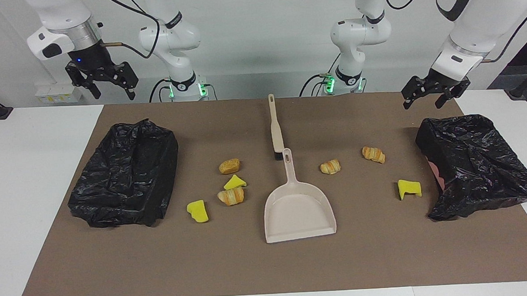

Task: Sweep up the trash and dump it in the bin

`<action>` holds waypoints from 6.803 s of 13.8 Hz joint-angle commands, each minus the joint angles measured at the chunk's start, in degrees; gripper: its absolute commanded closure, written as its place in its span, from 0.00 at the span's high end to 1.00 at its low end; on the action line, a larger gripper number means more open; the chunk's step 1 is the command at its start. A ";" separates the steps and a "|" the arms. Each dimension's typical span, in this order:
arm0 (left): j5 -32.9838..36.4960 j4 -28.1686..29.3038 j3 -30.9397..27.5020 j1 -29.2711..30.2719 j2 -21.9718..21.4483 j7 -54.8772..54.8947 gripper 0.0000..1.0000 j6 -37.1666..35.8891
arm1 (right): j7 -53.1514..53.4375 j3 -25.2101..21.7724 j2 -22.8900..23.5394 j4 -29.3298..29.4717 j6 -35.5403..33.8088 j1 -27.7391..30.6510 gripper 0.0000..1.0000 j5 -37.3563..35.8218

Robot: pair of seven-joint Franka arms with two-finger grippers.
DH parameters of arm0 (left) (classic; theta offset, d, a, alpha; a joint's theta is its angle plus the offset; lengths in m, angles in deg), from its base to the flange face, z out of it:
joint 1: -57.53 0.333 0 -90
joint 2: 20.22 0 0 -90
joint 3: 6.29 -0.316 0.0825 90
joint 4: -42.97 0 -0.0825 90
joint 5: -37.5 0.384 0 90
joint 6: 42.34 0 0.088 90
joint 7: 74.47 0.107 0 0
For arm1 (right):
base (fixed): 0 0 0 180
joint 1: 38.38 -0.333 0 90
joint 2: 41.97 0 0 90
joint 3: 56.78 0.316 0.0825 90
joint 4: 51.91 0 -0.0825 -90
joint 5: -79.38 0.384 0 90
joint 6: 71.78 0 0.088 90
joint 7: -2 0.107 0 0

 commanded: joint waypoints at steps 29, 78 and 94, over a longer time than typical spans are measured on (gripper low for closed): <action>-3.58 23.48 0.30 -34.82 -2.97 -27.19 1.00 17.93 | -1.59 -0.05 -1.65 -2.05 0.84 0.67 1.00 1.25; 20.51 27.89 -0.40 -3.84 6.18 -33.75 0.00 27.41 | 36.44 1.89 29.00 1.11 30.62 -31.65 1.00 4.06; 18.14 33.17 0.39 -3.44 3.81 8.64 0.00 28.15 | 29.88 3.29 38.52 6.32 37.58 -35.36 0.71 -0.42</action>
